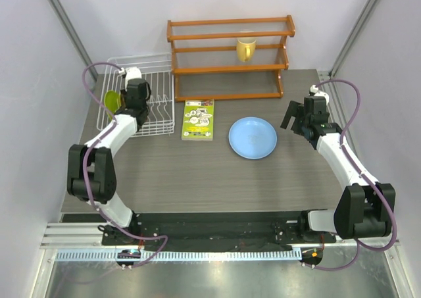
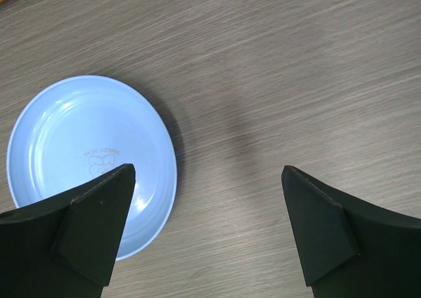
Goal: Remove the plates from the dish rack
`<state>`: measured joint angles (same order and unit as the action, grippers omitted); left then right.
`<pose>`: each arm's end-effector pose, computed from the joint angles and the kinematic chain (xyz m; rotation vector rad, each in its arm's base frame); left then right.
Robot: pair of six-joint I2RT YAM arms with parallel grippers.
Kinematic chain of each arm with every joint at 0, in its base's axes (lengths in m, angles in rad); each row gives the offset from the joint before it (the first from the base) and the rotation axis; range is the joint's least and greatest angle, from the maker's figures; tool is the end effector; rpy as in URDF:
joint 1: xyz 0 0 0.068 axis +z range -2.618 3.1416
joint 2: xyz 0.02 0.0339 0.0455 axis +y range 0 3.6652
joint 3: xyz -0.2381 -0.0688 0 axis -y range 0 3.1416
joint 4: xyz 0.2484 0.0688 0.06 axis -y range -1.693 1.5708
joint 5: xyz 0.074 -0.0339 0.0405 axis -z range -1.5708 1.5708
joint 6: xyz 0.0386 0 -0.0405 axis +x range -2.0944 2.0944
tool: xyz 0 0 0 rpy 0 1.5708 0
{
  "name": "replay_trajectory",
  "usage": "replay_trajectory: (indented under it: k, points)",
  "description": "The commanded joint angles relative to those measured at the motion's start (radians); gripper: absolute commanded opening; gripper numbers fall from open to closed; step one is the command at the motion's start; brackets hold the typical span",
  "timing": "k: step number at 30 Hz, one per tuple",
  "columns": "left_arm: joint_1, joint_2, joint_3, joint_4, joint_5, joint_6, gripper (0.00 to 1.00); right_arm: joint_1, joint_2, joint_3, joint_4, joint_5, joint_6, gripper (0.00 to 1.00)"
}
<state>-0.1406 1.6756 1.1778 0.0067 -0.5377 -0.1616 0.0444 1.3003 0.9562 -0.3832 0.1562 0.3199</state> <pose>0.3853 -0.0346 0.2339 -0.3475 1.9756 0.3606 0.2942 0.0071 0.2411 0.3934 2.2533 0.0099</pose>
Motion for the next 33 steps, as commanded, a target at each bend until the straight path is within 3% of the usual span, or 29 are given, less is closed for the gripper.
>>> replay_trajectory:
  k: [1, 4, 6, 10, 14, 20, 24, 33]
  points:
    - [-0.043, -0.155, 0.017, 0.125, -0.186, 0.157, 0.0, 0.002, -0.044, 0.027, -0.013, 0.06, -0.008, 1.0]
    - [-0.065, -0.215, 0.028, 0.092, -0.211, 0.205, 0.0, 0.0, -0.056, 0.033, -0.016, 0.039, -0.005, 1.0]
    - [-0.063, -0.272, 0.034, 0.037, -0.183, 0.128, 0.0, 0.002, -0.061, 0.042, -0.016, 0.004, -0.005, 1.0]
    - [-0.063, -0.362, 0.008, -0.114, 0.038, -0.057, 0.0, 0.008, -0.064, 0.07, 0.007, -0.183, 0.01, 0.99]
    - [-0.065, -0.439, -0.082, -0.12, 0.299, -0.261, 0.0, 0.046, -0.064, 0.067, 0.108, -0.427, 0.085, 1.0]
    - [-0.073, -0.45, -0.228, 0.044, 0.677, -0.527, 0.0, 0.164, -0.026, 0.024, 0.346, -0.53, 0.209, 1.0]
    - [-0.125, -0.438, -0.274, 0.137, 0.751, -0.585, 0.0, 0.265, 0.062, 0.039, 0.426, -0.544, 0.26, 1.0]
    - [-0.2, -0.429, -0.339, 0.294, 0.828, -0.701, 0.0, 0.322, 0.175, 0.024, 0.576, -0.587, 0.33, 0.99]
